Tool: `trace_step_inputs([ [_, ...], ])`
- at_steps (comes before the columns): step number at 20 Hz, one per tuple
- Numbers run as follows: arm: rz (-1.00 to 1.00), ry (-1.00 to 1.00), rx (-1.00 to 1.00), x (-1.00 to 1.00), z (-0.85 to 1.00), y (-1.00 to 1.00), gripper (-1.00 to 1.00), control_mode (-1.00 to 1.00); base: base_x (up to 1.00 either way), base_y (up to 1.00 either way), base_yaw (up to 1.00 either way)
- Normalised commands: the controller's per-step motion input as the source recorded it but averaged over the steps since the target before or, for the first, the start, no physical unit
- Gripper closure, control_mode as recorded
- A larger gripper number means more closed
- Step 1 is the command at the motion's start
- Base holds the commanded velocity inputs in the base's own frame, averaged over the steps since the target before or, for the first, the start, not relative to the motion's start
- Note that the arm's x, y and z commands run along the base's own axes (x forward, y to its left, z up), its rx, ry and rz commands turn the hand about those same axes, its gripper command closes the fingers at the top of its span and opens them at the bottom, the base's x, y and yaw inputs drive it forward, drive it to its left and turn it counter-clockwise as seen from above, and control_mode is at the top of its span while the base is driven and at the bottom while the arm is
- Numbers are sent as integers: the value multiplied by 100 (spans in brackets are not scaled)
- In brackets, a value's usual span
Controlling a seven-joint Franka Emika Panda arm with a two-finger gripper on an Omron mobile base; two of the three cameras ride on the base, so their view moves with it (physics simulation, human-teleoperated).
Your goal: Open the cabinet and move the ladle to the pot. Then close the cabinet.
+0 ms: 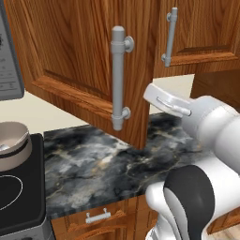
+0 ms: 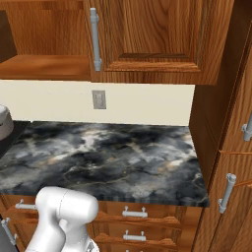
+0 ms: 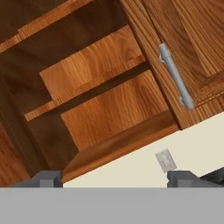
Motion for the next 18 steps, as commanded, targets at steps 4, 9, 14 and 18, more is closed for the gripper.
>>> trace_step_inputs([
  [4, -3, 0, -1, -19, 0, 41, -100, -100, 0, 0, 0],
  [9, -2, 0, 0, -53, 0, 0, -100, -100, 0, 0, 0],
  [14, 3, -8, 0, -100, 0, -32, -100, -100, 0, 0, 0],
  [18, 4, -9, -2, -83, 0, 1, -100, -100, 0, 0, 0],
])
